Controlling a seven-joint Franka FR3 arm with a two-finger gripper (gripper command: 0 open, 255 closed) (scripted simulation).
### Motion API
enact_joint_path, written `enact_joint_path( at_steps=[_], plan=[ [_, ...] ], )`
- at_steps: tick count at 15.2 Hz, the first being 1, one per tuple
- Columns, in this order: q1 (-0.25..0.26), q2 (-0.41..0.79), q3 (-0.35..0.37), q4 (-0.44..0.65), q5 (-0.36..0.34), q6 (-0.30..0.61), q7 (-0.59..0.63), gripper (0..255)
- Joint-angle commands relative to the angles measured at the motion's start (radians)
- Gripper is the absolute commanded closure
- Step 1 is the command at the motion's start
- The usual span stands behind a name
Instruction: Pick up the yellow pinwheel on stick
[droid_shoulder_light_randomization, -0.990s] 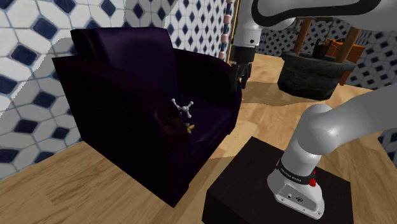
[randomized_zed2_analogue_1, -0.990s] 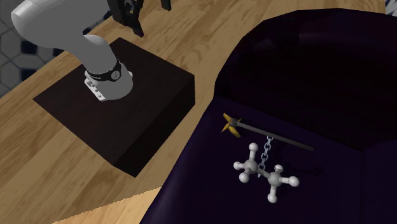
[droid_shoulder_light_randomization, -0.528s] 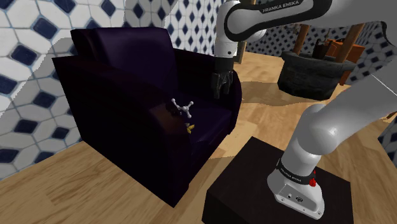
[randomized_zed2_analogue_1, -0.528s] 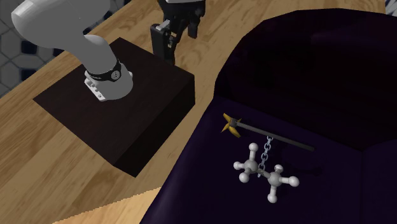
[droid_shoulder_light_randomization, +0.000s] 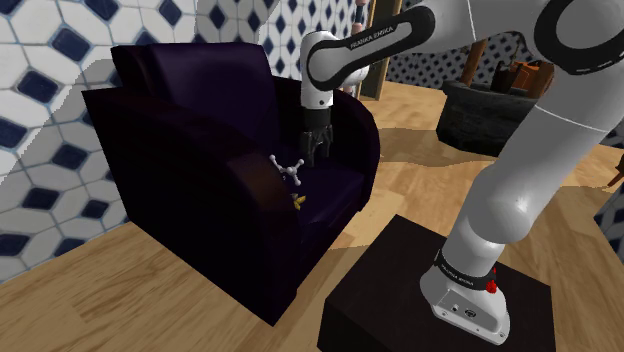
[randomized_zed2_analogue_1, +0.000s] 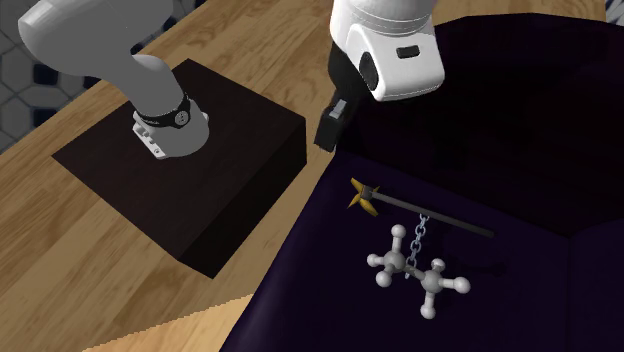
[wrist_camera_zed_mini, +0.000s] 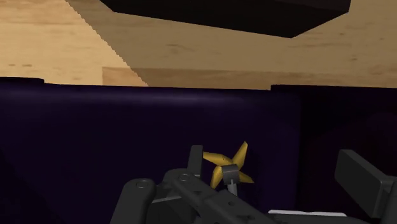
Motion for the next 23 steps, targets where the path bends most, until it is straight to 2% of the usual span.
enact_joint_path(
  at_steps=[1,9,17,23],
  plan=[
    [0.002,0.083,0.005,0.049,-0.013,0.025,-0.005,0],
    [0.022,0.419,0.019,0.307,-0.077,0.065,-0.010,0],
    [0.059,0.762,0.017,0.657,-0.139,0.021,-0.021,0],
    [0.058,0.805,0.017,0.643,-0.145,0.078,-0.016,0]
  ],
)
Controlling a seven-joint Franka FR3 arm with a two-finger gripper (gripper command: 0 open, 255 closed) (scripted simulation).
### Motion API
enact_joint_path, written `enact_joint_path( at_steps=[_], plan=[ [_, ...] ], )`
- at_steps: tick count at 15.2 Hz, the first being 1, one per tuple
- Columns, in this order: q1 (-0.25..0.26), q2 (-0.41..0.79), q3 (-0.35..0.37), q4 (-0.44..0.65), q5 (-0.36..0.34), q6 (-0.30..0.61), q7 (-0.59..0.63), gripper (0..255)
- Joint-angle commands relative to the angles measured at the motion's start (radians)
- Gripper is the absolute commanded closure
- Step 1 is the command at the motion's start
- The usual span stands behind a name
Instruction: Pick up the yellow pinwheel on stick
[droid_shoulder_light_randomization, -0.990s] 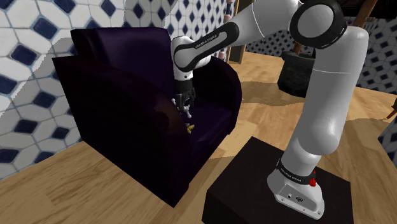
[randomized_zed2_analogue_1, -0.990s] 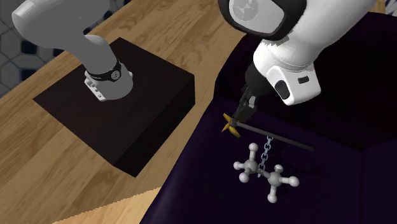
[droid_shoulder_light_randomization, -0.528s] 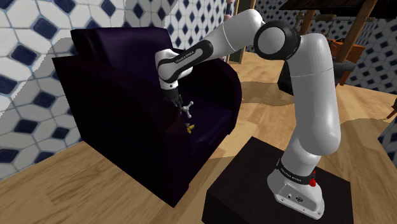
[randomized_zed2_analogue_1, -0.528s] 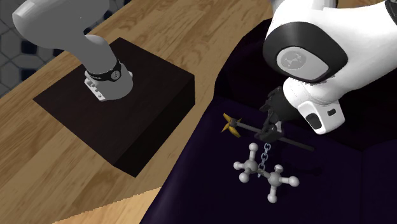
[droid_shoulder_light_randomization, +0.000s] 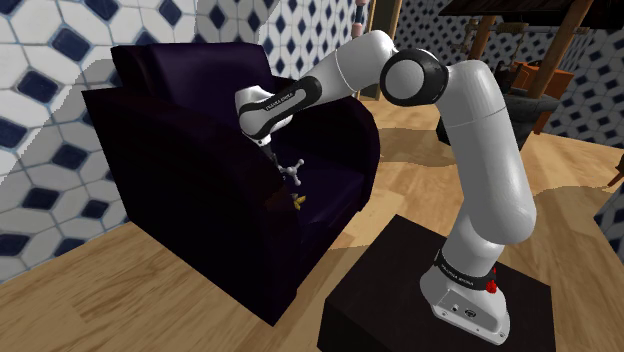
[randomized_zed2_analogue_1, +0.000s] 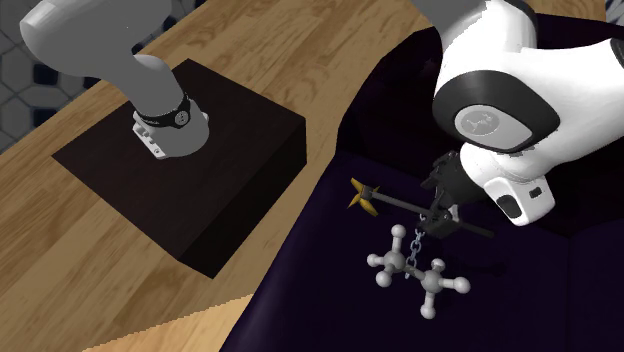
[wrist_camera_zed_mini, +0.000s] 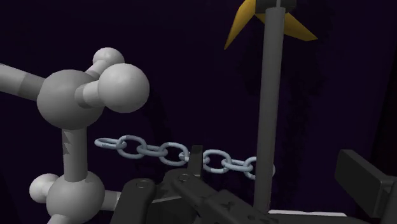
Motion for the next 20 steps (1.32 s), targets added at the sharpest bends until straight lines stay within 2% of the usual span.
enact_joint_path(
  at_steps=[1,3,4,10,13,20],
  plan=[
    [0.001,0.048,0.000,-0.006,-0.001,0.018,-0.002,0],
    [0.002,0.053,-0.001,-0.007,-0.001,0.023,-0.002,0],
    [0.000,0.031,-0.001,-0.039,0.000,0.034,-0.002,255],
    [-0.012,0.035,-0.005,-0.023,0.001,0.022,-0.018,255],
    [0.001,0.053,0.000,-0.007,-0.002,0.023,-0.001,255],
    [-0.007,0.001,0.012,0.008,-0.002,-0.043,-0.002,255]
  ],
)
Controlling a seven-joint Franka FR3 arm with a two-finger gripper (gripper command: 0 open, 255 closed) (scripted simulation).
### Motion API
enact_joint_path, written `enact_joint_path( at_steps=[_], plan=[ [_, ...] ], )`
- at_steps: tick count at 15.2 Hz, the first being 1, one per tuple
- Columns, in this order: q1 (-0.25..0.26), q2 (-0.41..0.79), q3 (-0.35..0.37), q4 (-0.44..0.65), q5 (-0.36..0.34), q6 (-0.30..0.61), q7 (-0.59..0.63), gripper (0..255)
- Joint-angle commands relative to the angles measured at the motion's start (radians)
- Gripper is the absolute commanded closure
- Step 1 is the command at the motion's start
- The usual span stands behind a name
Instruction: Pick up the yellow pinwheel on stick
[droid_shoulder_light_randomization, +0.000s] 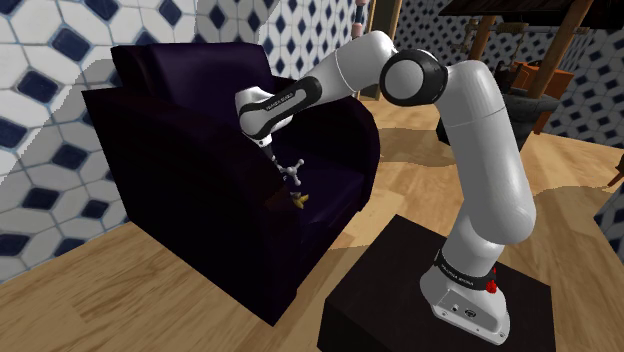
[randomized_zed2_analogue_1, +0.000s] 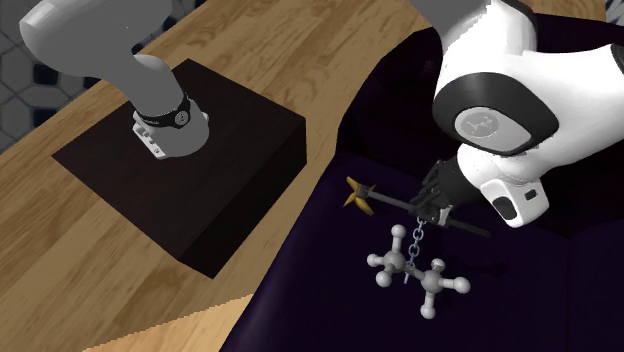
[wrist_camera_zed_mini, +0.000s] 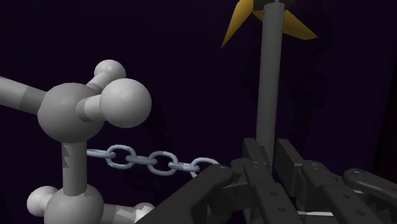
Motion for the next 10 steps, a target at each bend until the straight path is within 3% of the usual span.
enact_joint_path(
  at_steps=[1,10],
  plan=[
    [0.001,-0.010,0.004,0.007,0.004,-0.019,0.000,255],
    [0.001,-0.054,0.006,0.036,0.009,-0.092,-0.005,255]
  ],
)
